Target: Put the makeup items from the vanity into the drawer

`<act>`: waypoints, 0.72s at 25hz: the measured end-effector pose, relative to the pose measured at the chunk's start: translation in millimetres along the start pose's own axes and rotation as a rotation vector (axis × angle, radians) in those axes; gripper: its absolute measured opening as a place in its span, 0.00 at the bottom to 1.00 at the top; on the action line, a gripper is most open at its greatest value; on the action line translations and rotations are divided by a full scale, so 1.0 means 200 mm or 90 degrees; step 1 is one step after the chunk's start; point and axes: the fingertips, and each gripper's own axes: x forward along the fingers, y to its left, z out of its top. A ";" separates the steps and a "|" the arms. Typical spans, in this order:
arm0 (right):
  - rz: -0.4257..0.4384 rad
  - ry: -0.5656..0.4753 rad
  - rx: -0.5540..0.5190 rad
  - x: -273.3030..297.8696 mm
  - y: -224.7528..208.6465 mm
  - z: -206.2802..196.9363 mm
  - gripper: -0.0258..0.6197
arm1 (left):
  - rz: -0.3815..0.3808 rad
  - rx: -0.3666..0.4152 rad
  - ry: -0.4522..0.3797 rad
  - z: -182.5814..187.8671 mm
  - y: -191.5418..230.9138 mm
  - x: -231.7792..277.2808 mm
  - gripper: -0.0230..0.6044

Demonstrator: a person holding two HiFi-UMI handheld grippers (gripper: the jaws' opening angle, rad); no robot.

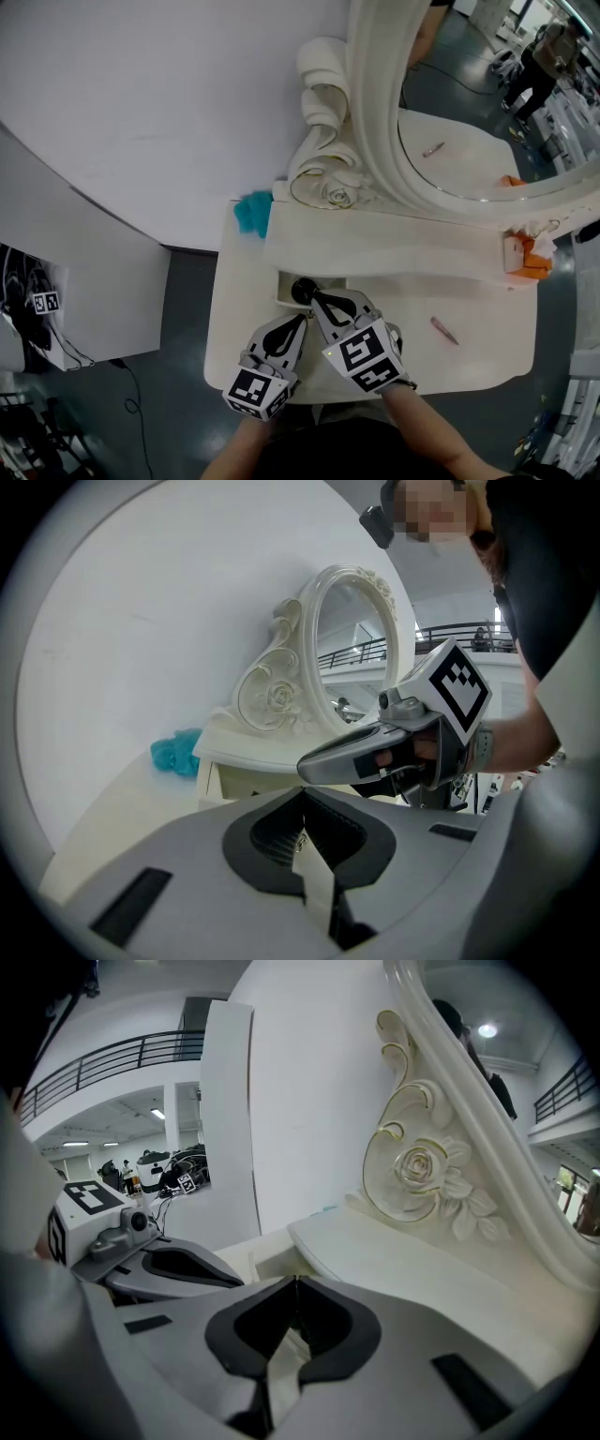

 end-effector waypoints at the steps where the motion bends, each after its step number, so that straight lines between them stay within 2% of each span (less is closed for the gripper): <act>1: 0.000 -0.001 0.004 -0.01 0.00 0.00 0.08 | -0.002 0.002 0.001 0.00 -0.01 0.00 0.06; 18: -0.008 -0.010 0.048 -0.15 -0.03 -0.11 0.08 | -0.046 0.018 0.017 -0.03 -0.18 0.07 0.06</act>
